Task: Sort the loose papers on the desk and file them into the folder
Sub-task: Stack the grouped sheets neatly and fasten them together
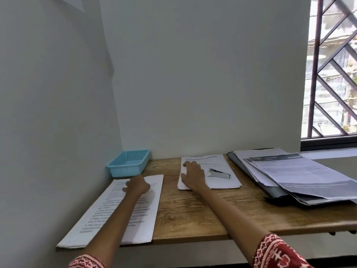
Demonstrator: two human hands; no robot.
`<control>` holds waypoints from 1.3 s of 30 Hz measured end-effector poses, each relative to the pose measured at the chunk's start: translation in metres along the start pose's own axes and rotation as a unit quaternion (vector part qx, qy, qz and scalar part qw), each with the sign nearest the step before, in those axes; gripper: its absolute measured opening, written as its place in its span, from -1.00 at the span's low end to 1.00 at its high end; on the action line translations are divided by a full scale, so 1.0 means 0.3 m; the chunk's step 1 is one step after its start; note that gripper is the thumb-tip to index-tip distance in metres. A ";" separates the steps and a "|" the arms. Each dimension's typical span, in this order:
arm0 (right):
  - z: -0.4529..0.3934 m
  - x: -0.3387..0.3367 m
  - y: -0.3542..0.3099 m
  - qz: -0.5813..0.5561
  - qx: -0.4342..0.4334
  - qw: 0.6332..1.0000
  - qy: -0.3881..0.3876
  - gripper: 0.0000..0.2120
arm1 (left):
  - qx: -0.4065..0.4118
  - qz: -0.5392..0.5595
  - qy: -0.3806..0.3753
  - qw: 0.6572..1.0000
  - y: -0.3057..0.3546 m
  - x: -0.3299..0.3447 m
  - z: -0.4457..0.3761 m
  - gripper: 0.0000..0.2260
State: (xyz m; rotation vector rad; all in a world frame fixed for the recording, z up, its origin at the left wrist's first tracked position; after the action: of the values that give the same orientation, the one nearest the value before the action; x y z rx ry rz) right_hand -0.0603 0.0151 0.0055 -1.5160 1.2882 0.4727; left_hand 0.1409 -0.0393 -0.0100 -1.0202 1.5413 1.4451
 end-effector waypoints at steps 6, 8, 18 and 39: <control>-0.107 -0.039 0.296 0.186 0.081 0.976 -0.076 -0.28 | 0.077 0.075 -0.012 0.994 0.280 0.140 -0.004 -0.62; -0.141 -0.024 0.380 0.149 0.120 0.973 -0.130 -0.06 | 0.064 0.108 -0.020 0.992 0.338 0.167 -0.018 -0.69; -0.260 -0.034 0.515 0.069 0.126 0.987 -0.077 -0.31 | 0.049 0.171 0.010 0.984 0.495 0.242 -0.124 -0.70; -0.267 -0.037 0.532 -0.207 0.148 0.966 -0.048 -0.44 | -0.041 0.444 -0.131 0.885 0.377 0.206 -0.185 -0.87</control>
State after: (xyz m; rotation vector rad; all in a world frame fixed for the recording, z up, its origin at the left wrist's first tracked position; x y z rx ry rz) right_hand -0.2304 -0.0301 -0.0265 -1.4377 0.8868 0.0754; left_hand 0.0120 -0.0937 -0.0214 -0.0789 1.8358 2.1575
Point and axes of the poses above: each hand's wrist, its own z-axis away from the middle knuckle, its own x-axis out of the palm, y = z × x, the point moved 7 cm from there along -z, towards the middle knuckle, and after that the axes turned 3 degrees about x, right-handed, at the moved point
